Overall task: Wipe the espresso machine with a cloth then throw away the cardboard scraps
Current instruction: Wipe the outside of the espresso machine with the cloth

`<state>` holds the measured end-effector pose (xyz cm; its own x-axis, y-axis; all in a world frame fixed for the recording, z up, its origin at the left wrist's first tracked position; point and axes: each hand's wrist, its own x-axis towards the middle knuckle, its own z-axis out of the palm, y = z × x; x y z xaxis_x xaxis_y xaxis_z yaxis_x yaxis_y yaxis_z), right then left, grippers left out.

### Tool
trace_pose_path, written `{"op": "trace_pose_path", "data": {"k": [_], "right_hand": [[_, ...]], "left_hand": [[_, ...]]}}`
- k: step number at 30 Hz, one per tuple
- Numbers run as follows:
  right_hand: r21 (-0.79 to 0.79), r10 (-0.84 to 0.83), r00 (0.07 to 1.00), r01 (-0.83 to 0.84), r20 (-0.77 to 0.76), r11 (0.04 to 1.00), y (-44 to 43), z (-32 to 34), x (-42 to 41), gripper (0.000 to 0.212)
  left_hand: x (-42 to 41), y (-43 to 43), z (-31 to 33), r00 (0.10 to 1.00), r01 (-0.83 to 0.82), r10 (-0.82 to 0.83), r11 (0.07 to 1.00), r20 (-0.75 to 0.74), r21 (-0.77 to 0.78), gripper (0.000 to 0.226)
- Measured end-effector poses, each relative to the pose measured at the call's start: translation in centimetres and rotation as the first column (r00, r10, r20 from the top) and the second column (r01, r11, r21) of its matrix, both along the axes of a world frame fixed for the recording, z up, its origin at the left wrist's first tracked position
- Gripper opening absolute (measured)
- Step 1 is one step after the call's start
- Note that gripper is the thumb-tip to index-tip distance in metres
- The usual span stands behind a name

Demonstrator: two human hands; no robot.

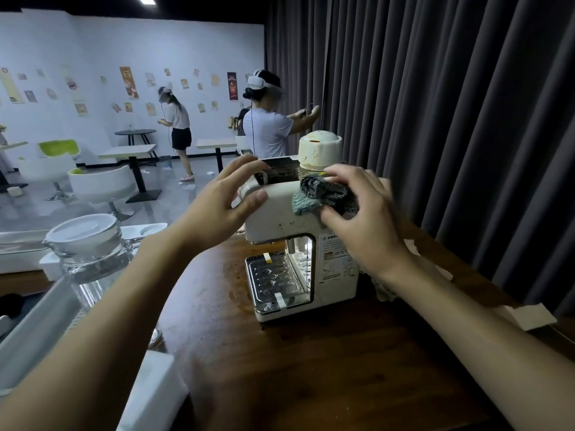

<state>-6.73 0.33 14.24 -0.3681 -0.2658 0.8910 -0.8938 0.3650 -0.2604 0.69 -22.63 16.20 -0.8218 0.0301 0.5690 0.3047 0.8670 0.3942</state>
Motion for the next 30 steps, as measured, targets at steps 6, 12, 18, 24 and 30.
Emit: {"op": "trace_pose_path", "data": {"k": [6, 12, 18, 24, 30], "right_hand": [[0.1, -0.016, 0.984, 0.035, -0.179, 0.994, -2.3, -0.3, 0.2, 0.029], [0.121, -0.06, 0.953, 0.1, -0.298, 0.988, -3.0, -1.3, -0.3, 0.035], [0.134, -0.013, 0.965, 0.05, -0.261, 0.99, -4.0, -2.3, -0.2, 0.022], [0.043, 0.054, 0.978, -0.046, -0.2, 0.998, -5.3, -1.9, 0.5, 0.025], [0.094, 0.104, 0.966, -0.084, -0.238, 0.992, -6.2, -3.3, 0.4, 0.024]], "left_hand": [[0.0, -1.0, 0.4, 0.999, 0.037, -0.037, 0.999, 0.016, 0.032, 0.05], [0.4, -1.0, 0.3, 0.995, 0.065, -0.074, 0.989, 0.069, 0.133, 0.058], [0.5, -1.4, 0.5, 0.989, 0.099, -0.113, 0.983, 0.091, 0.155, 0.052], [0.3, -1.9, 0.5, 0.981, 0.137, -0.163, 0.966, 0.104, 0.218, 0.051], [0.0, -2.3, 0.1, 0.988, 0.108, -0.129, 0.966, 0.08, 0.233, 0.042]]}}
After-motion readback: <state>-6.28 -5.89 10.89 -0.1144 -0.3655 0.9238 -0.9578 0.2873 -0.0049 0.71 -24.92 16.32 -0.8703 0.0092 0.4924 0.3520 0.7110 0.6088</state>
